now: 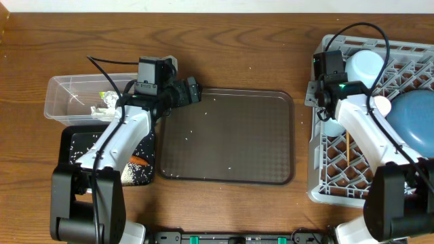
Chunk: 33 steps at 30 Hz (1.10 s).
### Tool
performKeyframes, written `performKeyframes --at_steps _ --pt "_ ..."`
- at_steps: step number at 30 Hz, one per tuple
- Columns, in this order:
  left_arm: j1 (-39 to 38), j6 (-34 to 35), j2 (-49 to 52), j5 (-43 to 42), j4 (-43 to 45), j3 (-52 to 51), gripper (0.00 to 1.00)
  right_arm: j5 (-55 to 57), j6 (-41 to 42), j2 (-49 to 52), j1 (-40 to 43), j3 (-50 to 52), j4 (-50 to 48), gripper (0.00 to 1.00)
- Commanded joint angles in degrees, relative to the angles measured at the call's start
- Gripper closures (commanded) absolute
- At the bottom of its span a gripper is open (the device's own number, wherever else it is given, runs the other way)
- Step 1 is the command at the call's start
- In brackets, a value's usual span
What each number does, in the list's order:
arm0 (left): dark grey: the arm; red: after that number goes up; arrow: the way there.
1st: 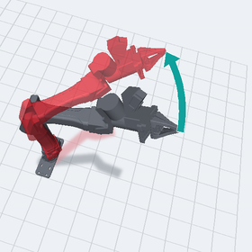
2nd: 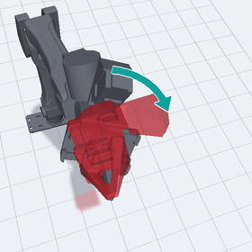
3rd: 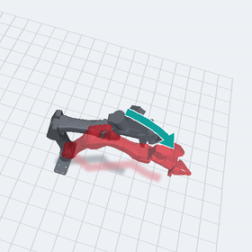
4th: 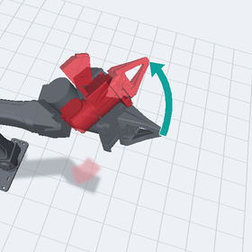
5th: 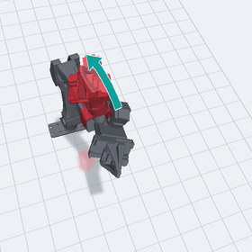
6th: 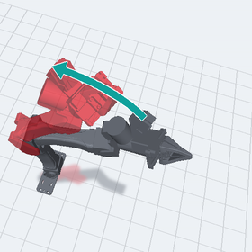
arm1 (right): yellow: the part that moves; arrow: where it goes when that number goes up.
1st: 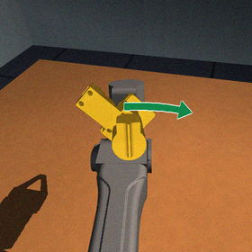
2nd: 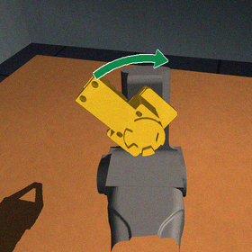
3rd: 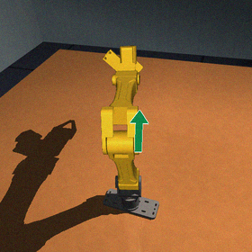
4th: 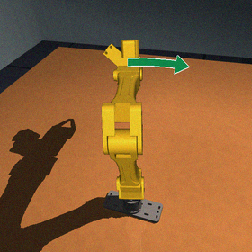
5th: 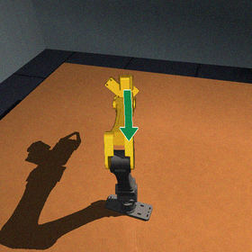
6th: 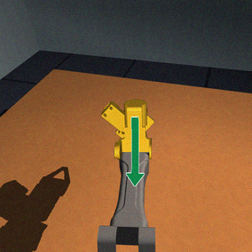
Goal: Sort waste into correct bins and load items into the dishwasher rack
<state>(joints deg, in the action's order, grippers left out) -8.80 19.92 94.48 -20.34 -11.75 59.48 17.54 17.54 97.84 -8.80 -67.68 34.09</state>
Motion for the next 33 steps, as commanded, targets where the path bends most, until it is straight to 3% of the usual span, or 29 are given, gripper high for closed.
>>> performKeyframes --at_steps 1,6,11,19,33 --pt "-0.13 0.11 -0.15 0.74 -0.02 -0.28 0.02 0.61 -0.50 1.42 0.26 0.70 -0.37 0.57" --pt "-0.13 0.11 -0.15 0.74 -0.02 -0.28 0.02 0.22 -1.90 2.43 0.26 0.70 -1.07 0.80" --pt "-0.13 0.11 -0.15 0.74 -0.02 -0.28 0.02 -0.20 -6.21 2.47 0.26 0.70 -1.14 0.98" --pt "-0.13 0.11 -0.15 0.74 -0.02 -0.28 0.02 -7.96 -15.98 2.47 0.13 0.70 -0.68 0.99" --pt "-0.13 0.11 -0.15 0.74 0.00 -0.28 0.02 -9.25 -23.50 2.47 -0.28 0.72 2.45 0.99"
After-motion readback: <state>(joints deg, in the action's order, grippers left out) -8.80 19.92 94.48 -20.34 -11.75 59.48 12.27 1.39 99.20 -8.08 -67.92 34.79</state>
